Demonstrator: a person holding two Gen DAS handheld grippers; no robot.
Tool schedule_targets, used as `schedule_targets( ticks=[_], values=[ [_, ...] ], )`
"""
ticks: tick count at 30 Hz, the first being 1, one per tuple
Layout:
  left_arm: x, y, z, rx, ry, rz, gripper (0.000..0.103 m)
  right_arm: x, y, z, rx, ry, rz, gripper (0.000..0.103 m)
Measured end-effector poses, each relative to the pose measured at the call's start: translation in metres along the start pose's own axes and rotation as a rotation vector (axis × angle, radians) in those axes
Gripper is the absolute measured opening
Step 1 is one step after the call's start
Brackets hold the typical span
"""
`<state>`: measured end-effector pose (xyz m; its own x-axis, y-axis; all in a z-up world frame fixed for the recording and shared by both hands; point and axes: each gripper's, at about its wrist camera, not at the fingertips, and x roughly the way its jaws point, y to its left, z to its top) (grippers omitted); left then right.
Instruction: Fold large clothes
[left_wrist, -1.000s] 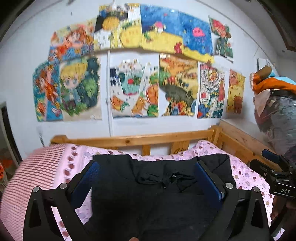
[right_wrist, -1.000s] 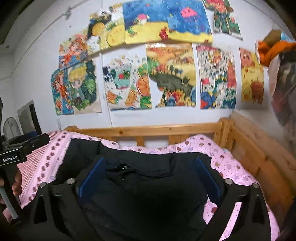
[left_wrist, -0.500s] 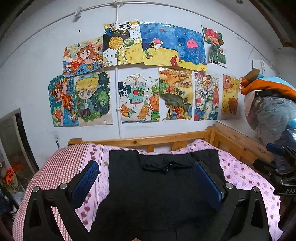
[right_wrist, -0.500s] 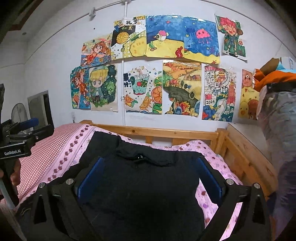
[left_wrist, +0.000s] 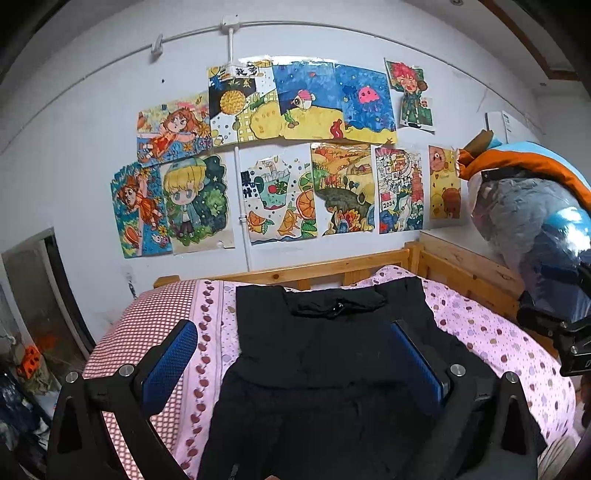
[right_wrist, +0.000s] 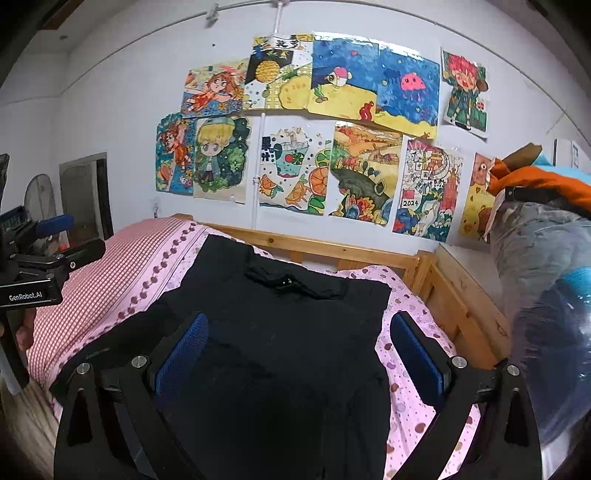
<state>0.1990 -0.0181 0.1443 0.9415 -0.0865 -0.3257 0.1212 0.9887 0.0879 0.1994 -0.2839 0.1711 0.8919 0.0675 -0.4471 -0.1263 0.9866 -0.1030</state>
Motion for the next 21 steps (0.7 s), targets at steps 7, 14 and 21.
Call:
schedule_targets(
  ticks=[7,14,21],
  values=[
    [-0.022,-0.001,-0.025,0.03,0.009,-0.002,0.103,-0.029,0.017,-0.023,-0.058,-0.002,-0.009,0.097],
    [-0.043,-0.009,-0.048,0.057,-0.006,-0.008,0.103,-0.048,0.033,-0.045,-0.147,0.009,-0.028,0.097],
    [-0.042,-0.021,-0.087,0.083,0.025,-0.02,0.103,-0.055,0.026,-0.069,-0.103,0.051,-0.001,0.097]
  ],
)
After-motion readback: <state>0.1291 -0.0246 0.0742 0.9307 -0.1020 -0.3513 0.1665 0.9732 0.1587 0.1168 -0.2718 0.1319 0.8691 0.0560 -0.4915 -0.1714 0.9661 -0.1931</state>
